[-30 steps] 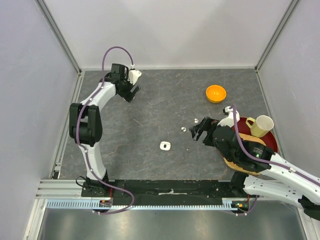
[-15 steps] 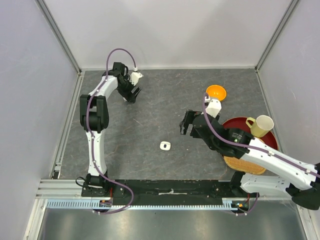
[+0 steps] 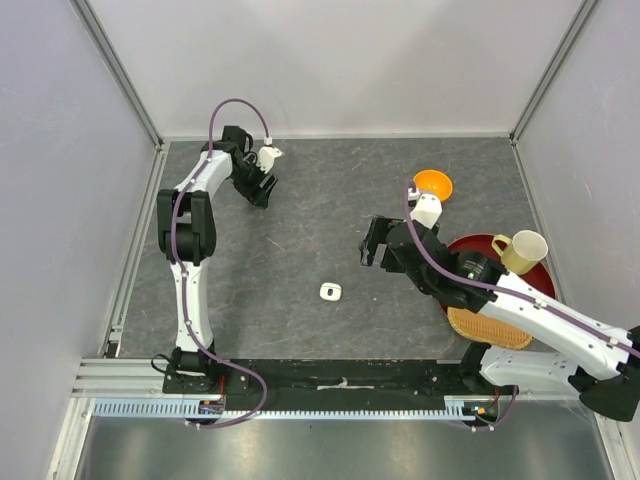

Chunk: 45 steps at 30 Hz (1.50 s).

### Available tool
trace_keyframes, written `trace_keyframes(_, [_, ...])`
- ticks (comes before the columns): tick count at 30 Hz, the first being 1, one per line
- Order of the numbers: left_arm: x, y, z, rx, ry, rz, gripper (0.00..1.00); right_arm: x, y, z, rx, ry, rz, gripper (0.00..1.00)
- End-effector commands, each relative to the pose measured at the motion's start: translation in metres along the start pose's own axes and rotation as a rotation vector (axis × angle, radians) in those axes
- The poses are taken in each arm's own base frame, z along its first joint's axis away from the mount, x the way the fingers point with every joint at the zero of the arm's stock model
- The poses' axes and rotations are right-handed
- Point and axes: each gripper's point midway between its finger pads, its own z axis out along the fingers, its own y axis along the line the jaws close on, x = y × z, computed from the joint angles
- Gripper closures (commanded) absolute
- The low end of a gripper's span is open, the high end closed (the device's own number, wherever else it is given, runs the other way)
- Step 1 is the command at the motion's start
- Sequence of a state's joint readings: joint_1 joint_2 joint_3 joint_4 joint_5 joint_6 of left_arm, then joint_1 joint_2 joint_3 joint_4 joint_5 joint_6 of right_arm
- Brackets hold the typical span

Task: Insert the wireless bluetooth earbuds into the charging case
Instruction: Pick up the charging case at the center of the board.

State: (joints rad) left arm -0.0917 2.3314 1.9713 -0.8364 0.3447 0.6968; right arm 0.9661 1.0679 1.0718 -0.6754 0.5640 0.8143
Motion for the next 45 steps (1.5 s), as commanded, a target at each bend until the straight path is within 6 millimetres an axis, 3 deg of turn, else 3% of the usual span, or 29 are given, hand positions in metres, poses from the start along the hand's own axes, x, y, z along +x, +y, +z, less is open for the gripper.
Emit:
trace_keyframes(1, [0.014,-0.015,0.007,0.06,0.037,-0.003,0.25,-0.011,-0.001,-0.015,-0.042,-0.03,0.045,0.02])
trace_keyframes(5, [0.022,-0.02,0.013,0.059,0.071,-0.022,0.25,-0.01,-0.007,-0.021,-0.056,-0.041,0.081,0.02])
trace_keyframes(10, [0.025,-0.025,0.02,0.046,0.083,-0.054,0.35,-0.011,-0.01,-0.025,-0.062,-0.05,0.096,0.02])
trace_keyframes(14, [0.024,-0.034,0.025,0.04,0.099,-0.087,0.52,-0.011,-0.01,-0.025,-0.064,-0.046,0.108,0.02])
trace_keyframes(15, [0.021,-0.034,0.023,0.035,0.086,-0.107,0.61,-0.011,-0.009,-0.025,-0.064,-0.046,0.112,0.02])
trace_keyframes(21, [0.011,-0.052,0.014,0.047,0.022,-0.133,0.8,-0.006,-0.01,-0.027,-0.079,-0.03,0.127,0.02])
trace_keyframes(25, [-0.007,-0.067,-0.009,0.05,-0.041,-0.122,0.85,-0.004,-0.015,-0.03,-0.082,-0.038,0.154,0.02])
trace_keyframes(27, [-0.008,-0.08,-0.017,0.068,-0.056,-0.117,0.85,-0.005,-0.017,-0.034,-0.091,-0.047,0.171,0.02])
trace_keyframes(28, [-0.02,-0.087,-0.033,0.06,-0.093,-0.096,0.85,-0.005,-0.019,-0.035,-0.093,-0.051,0.18,0.02])
trace_keyframes(31, [-0.019,-0.117,-0.043,0.102,-0.128,-0.074,0.86,-0.004,-0.023,-0.038,-0.098,-0.059,0.201,0.02])
trace_keyframes(32, [-0.031,-0.122,-0.061,0.086,-0.18,-0.06,0.85,-0.003,-0.023,-0.038,-0.099,-0.056,0.21,0.02])
trace_keyframes(34, [-0.031,-0.144,-0.07,0.116,-0.207,-0.041,0.86,0.0,-0.025,-0.037,-0.098,-0.05,0.216,0.02])
trace_keyframes(35, [-0.04,-0.152,-0.089,0.104,-0.255,-0.019,0.86,0.002,-0.026,-0.037,-0.097,-0.047,0.221,0.02])
trace_keyframes(36, [-0.044,-0.158,-0.095,0.101,-0.286,-0.009,0.86,0.003,-0.026,-0.037,-0.099,-0.042,0.223,0.02])
trace_keyframes(37, [-0.039,-0.17,-0.095,0.117,-0.282,-0.006,0.86,0.006,-0.027,-0.035,-0.095,-0.035,0.22,0.02])
trace_keyframes(38, [-0.046,-0.177,-0.113,0.106,-0.327,0.013,0.85,0.008,-0.026,-0.035,-0.097,-0.032,0.221,0.02])
trace_keyframes(41, [-0.043,-0.202,-0.125,0.128,-0.365,0.035,0.85,0.014,-0.023,-0.031,-0.105,-0.014,0.218,0.02])
trace_keyframes(42, [-0.047,-0.211,-0.142,0.124,-0.412,0.059,0.86,0.015,-0.021,-0.03,-0.112,-0.01,0.218,0.04])
trace_keyframes(45, [-0.043,-0.242,-0.153,0.167,-0.47,0.136,0.85,0.016,-0.01,-0.029,-0.158,0.009,0.225,0.09])
